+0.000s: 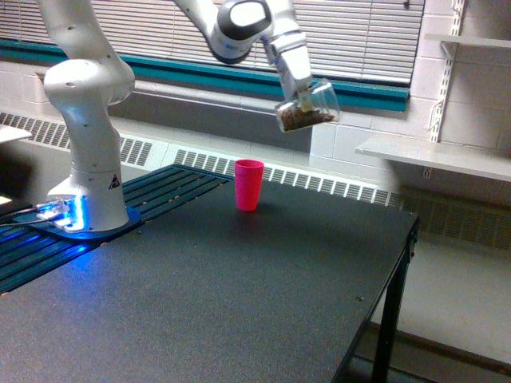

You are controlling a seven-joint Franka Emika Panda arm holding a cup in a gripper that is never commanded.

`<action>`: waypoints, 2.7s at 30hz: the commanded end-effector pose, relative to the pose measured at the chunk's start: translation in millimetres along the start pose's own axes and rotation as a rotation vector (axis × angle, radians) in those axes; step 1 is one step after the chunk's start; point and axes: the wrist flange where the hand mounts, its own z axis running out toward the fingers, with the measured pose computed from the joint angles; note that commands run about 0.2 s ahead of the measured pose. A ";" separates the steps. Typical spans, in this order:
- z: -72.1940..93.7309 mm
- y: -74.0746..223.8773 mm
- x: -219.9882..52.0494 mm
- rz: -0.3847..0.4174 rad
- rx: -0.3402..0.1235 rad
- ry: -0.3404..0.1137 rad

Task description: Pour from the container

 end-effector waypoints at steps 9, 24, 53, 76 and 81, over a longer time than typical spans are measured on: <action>-21.3 7.5 -92.1 -0.152 0.007 -0.065; -61.3 5.4 -141.4 -0.210 0.050 -0.050; -56.2 -53.1 -187.4 -0.202 0.046 -0.195; -57.4 -83.0 -216.3 -0.073 -0.010 -0.232; -57.1 -84.5 -221.1 -0.037 -0.020 -0.240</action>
